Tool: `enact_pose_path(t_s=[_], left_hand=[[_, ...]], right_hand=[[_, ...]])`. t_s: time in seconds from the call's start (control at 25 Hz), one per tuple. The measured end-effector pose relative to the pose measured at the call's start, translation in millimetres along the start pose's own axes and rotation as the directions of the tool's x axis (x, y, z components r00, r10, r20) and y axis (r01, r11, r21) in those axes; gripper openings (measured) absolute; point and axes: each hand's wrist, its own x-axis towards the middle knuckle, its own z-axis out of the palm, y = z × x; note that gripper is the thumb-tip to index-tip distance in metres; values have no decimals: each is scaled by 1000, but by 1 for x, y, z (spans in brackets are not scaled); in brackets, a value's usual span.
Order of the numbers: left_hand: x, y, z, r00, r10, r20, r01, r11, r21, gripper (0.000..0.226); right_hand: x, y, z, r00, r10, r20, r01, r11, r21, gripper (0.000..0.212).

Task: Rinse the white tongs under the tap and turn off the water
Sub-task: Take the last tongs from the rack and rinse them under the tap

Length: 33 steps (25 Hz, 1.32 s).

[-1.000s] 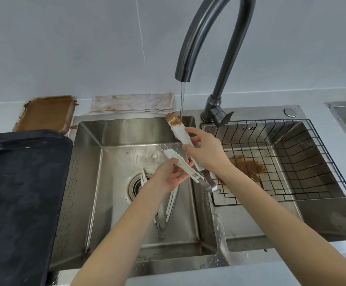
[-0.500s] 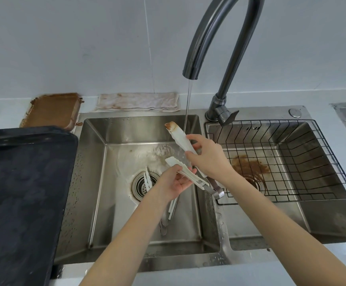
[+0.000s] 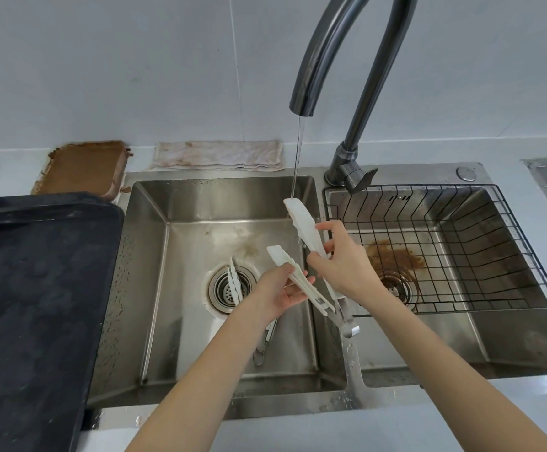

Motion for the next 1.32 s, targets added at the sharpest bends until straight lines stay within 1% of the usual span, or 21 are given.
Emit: enact_pose_path(t_s=[0.08,0.12,0.2,0.28,0.32,0.44,0.52,0.6,0.68,0.76,0.88,0.92,1.0,1.08,1.12,1.16,1.24,1.28,1.32], left_hand=[[-1,-2,1,984,152,-93,-134,976,173,31],[-1,-3,0,957,253,-141,-205,936,287,32],[-3,0,-1,873,452,-183,-317,810,493,34],[-6,8,-3,785,596,-169,-395,692,605,34],[-9,13,-2,750,644,-150,-428,647,631,35],[-21,24,0,657,752,-54,-489,480,728,48],[-31,28,5,619,785,27,-510,377,773,56],[-35,30,8,608,791,68,-502,316,805,62],[-36,33,9,604,794,72,-477,288,831,65],[-36,33,6,615,786,63,-451,285,846,65],[-36,31,1,620,783,51,-428,283,858,65],[-35,31,0,626,778,41,-422,295,857,65],[-34,30,3,626,778,59,-430,281,858,65],[-35,29,6,616,783,85,-441,254,861,63],[-37,30,6,610,788,84,-446,253,859,62],[-37,32,4,605,793,72,-449,265,853,61],[-37,38,-2,593,805,32,-457,303,836,61],[-38,40,-5,587,810,14,-467,324,823,59],[-38,43,-7,579,815,1,-481,341,808,57]], right_hand=[[4,0,1,1000,28,15,-28,999,35,51],[9,-1,3,999,48,25,-50,997,63,51],[20,-6,9,994,103,48,-110,978,178,49],[35,-13,19,989,144,47,-151,927,343,43],[43,-16,24,988,152,20,-148,912,384,40],[66,-21,38,979,165,-117,-106,910,400,31],[76,-20,46,965,231,-125,-141,859,492,30],[79,-19,50,946,315,-74,-217,788,576,33],[79,-19,52,927,374,-34,-274,736,619,35],[83,-18,52,929,368,-39,-257,716,649,33],[90,-16,46,949,301,-97,-168,738,653,34],[91,-16,46,954,281,-106,-150,752,642,30],[88,-20,47,960,258,-107,-136,765,629,22],[85,-27,50,966,243,-87,-136,767,627,26],[84,-30,51,971,234,-56,-146,756,638,31],[84,-33,51,975,220,0,-161,714,681,33],[85,-36,47,977,161,142,-210,571,794,33],[85,-34,44,972,114,206,-235,496,836,39],[84,-33,41,966,66,251,-254,443,860,49]])
